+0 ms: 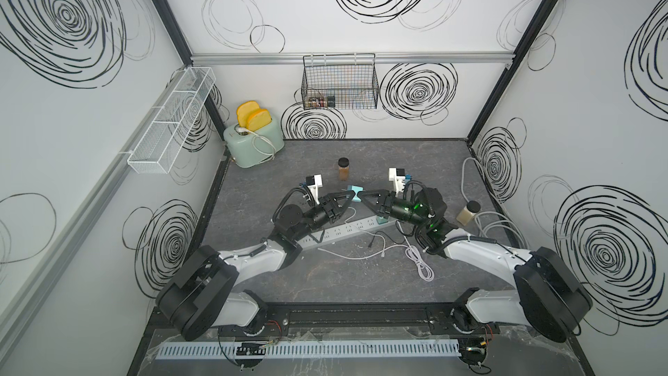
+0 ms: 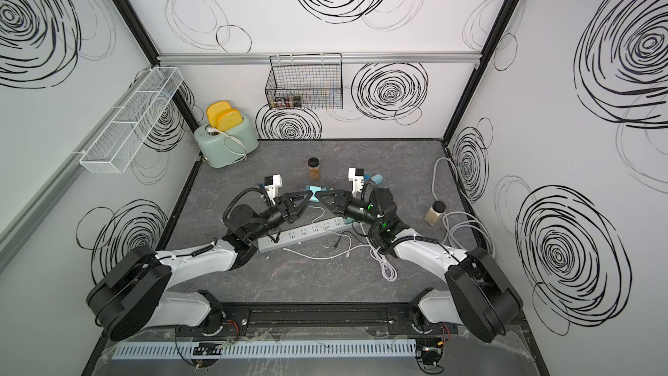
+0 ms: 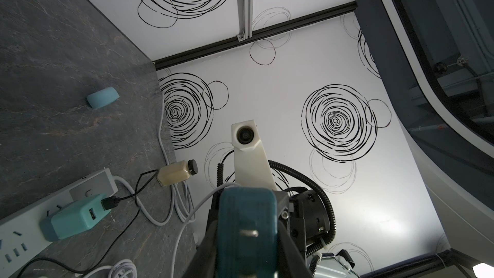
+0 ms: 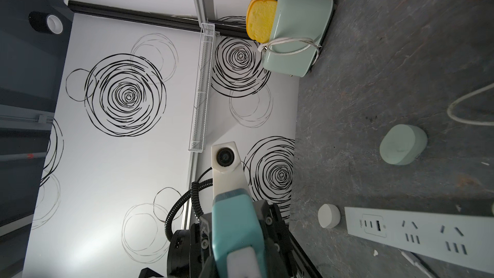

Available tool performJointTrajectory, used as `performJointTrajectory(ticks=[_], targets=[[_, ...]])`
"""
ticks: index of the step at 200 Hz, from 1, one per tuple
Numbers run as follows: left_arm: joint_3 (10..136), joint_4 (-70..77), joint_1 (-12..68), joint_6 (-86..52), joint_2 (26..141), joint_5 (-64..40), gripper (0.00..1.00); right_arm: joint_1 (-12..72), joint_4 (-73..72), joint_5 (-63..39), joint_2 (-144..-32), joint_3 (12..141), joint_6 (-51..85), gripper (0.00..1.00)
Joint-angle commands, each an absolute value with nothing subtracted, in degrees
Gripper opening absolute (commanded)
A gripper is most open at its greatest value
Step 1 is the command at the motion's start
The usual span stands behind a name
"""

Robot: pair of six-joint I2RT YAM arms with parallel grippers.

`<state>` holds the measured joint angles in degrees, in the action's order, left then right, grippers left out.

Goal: Charge the bluetooth headset
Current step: Pick up the plug from the center of the board, then insert the plug into the socket.

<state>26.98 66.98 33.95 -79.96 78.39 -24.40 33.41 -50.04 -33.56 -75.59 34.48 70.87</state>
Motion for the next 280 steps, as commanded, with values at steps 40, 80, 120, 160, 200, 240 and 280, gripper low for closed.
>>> performJointTrajectory(ticks=[40, 80, 120, 160, 200, 240, 280], targets=[[31.4, 64.4, 30.7, -76.6, 78.6, -34.7, 0.63, 30.0, -48.8, -35.6, -75.7, 39.1, 62.8, 0.07], [31.0, 51.0, 26.5, -66.4, 73.0, -34.8, 0.76, 28.0, -38.8, -36.1, -76.4, 41.8, 50.9, 0.08], [31.1, 25.1, 23.3, -48.0, 65.9, -24.6, 0.77, 27.9, -24.7, -35.8, -76.6, 46.1, 27.7, 0.08], [28.1, 13.5, 22.1, -43.9, 62.2, -14.5, 0.76, 28.0, -18.6, -37.2, -76.5, 47.0, 5.9, 0.07], [25.7, 8.2, 21.9, -43.8, 60.5, -7.6, 0.75, 28.6, -14.4, -38.7, -78.4, 48.5, -6.0, 0.05], [23.5, 6.1, 20.4, -44.4, 60.8, -5.9, 0.69, 31.1, -4.1, -37.1, -82.4, 52.9, -19.9, 0.03], [22.8, 3.3, 18.5, -43.8, 60.0, -4.9, 0.64, 35.4, 2.8, -32.0, -85.1, 56.4, -30.5, 0.03]])
